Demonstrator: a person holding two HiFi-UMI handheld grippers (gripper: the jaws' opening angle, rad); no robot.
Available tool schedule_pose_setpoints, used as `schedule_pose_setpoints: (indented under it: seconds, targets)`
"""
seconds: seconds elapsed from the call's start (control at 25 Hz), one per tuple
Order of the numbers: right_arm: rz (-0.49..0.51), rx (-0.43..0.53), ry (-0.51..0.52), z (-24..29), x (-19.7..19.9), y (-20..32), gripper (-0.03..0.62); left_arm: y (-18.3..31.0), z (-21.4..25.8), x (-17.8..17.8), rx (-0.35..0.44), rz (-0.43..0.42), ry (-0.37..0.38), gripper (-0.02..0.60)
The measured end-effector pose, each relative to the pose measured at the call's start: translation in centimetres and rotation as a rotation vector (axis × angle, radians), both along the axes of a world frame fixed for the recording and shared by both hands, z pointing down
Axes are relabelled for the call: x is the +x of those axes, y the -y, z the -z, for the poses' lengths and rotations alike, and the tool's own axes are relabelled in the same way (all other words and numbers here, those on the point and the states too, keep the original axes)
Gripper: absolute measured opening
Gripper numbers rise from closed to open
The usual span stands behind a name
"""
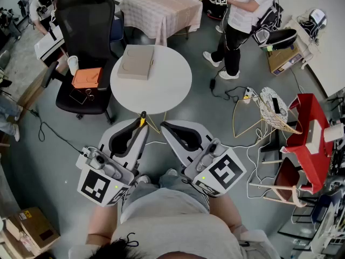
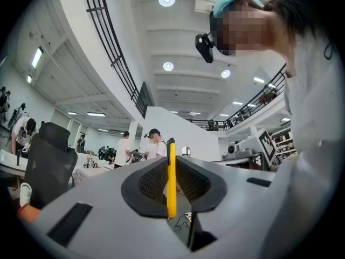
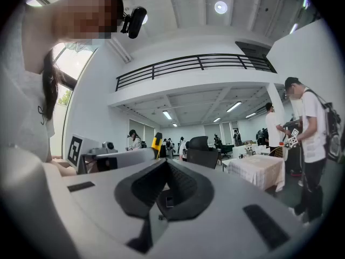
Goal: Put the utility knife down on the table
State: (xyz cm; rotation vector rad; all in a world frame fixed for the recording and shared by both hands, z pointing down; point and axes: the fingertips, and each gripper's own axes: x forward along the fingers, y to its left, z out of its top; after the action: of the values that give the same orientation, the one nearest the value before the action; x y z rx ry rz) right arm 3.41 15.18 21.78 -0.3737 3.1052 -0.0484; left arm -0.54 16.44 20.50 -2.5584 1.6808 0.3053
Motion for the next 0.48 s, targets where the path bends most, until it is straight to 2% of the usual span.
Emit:
schedule_pose_setpoints:
  seconds: [0.48]
  targets:
    - [-0.006, 0.006, -0.009, -0.03, -0.24, -0.14, 0.008, 0.20, -0.33, 0.01, -0.005, -0.022, 0.000, 0.051]
